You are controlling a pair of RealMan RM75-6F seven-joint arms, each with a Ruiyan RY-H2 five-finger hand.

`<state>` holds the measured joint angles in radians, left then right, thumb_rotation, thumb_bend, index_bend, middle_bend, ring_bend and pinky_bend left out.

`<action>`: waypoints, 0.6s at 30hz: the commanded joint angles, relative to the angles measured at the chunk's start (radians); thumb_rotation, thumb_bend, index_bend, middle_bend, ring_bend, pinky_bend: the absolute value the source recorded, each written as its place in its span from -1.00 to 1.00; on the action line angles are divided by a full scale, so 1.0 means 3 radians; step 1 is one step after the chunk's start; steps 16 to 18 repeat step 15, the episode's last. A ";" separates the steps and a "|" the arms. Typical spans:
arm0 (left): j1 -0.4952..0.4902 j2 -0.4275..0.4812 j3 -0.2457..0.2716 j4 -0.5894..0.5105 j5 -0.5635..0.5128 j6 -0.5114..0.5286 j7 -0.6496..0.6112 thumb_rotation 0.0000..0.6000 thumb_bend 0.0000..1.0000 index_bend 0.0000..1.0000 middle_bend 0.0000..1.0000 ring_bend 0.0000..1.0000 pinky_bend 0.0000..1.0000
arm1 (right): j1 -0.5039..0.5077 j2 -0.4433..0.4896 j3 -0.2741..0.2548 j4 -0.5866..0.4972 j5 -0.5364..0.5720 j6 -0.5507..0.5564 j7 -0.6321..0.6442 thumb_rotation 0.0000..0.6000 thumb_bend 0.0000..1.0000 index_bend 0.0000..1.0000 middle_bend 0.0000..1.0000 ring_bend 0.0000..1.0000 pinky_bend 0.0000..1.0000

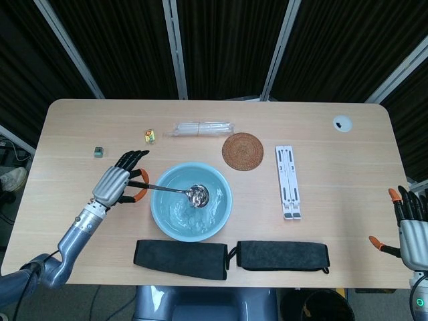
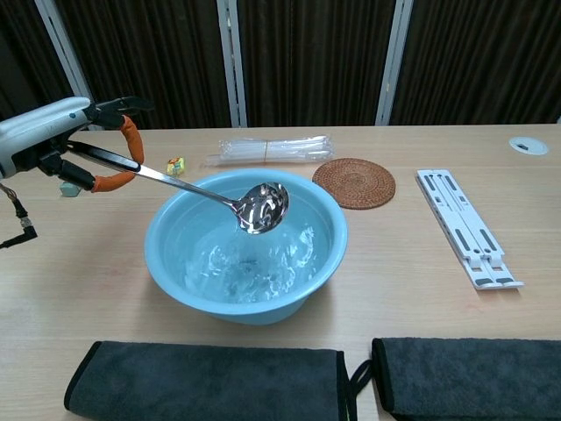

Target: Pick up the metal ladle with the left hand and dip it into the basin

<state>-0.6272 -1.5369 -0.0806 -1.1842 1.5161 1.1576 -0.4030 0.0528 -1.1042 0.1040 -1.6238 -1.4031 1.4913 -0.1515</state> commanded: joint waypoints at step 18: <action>0.0011 0.0276 0.0037 -0.0278 -0.0159 -0.0317 -0.0071 1.00 0.68 0.78 -0.95 -1.00 -1.00 | 0.0016 -0.0008 0.0008 -0.0003 0.0019 -0.0030 0.0011 0.56 -1.00 -1.00 -1.00 -1.00 -1.00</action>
